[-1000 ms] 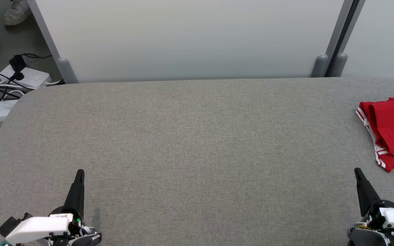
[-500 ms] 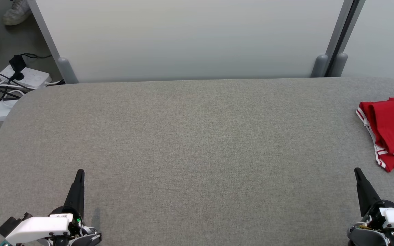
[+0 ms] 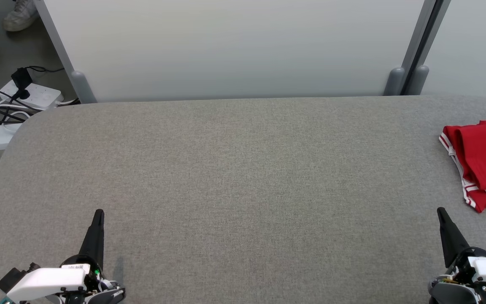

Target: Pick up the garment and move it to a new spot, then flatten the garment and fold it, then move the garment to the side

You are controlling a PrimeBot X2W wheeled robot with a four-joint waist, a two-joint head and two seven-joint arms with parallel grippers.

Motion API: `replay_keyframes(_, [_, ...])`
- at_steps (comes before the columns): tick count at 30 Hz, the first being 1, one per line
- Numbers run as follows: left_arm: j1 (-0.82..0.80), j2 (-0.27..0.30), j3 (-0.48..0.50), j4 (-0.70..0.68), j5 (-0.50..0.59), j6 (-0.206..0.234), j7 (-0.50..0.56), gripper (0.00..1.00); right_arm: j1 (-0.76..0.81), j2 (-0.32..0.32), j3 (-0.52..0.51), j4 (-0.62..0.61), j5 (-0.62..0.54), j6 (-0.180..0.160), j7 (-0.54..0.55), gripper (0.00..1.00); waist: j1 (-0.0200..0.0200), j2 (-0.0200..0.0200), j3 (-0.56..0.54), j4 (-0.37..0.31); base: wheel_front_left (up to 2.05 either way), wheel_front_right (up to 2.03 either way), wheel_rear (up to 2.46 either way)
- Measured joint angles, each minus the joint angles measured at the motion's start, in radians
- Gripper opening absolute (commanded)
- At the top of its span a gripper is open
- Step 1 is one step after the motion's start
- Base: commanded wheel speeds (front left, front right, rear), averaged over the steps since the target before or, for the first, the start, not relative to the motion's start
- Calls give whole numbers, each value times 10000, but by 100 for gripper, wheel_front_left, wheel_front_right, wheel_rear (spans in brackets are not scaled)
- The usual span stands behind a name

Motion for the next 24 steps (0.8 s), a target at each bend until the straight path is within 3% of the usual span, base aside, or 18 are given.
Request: replay_keyframes(24, [0,0,0,0,0,0,0,0,0,0,0,0,0,0,0,0,0,0,0,0,0,0,0])
